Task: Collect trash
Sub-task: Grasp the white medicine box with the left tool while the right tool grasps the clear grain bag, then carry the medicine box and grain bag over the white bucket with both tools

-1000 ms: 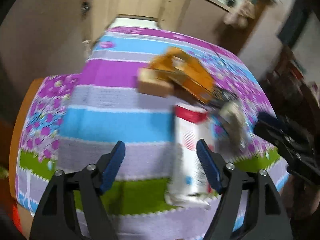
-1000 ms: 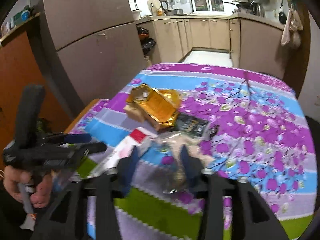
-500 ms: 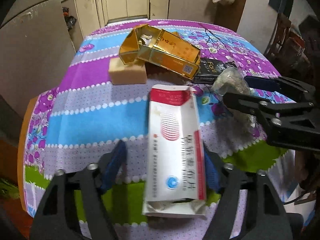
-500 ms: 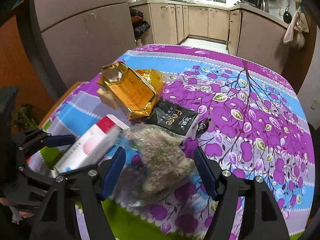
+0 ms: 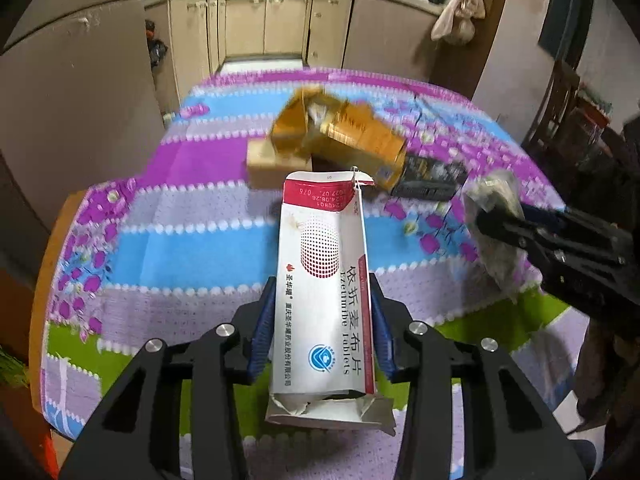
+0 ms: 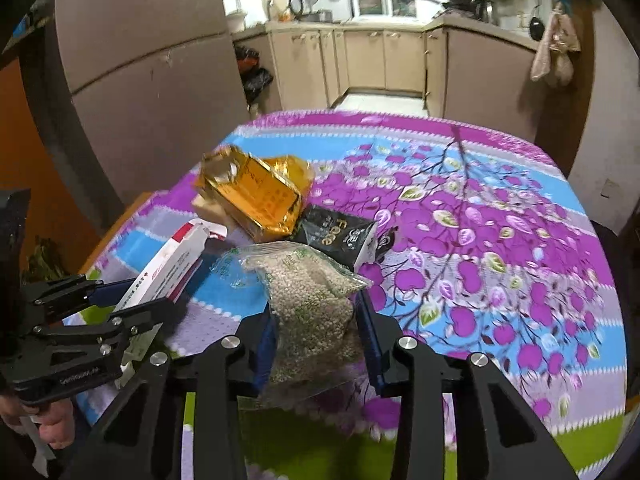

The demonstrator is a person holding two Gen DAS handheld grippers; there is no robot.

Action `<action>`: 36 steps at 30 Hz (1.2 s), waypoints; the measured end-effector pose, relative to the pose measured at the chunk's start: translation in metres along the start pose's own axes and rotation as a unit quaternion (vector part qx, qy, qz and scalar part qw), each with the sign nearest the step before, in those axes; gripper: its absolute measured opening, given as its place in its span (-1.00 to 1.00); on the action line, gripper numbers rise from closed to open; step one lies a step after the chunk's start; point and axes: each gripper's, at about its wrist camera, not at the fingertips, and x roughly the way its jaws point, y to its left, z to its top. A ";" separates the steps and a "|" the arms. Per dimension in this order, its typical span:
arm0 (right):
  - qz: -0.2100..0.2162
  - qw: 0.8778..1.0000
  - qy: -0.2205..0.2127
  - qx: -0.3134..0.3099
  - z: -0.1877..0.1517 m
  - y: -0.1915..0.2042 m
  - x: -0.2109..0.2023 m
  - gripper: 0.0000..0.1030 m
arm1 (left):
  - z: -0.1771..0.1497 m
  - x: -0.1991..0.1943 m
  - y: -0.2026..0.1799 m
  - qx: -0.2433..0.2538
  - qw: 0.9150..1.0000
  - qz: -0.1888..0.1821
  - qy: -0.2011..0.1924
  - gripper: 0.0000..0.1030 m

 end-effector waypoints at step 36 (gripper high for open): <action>-0.225 0.958 -0.146 0.104 -0.036 -0.099 -0.267 -0.26 | 0.055 -0.084 -0.199 0.121 0.977 -0.125 -0.119 -0.22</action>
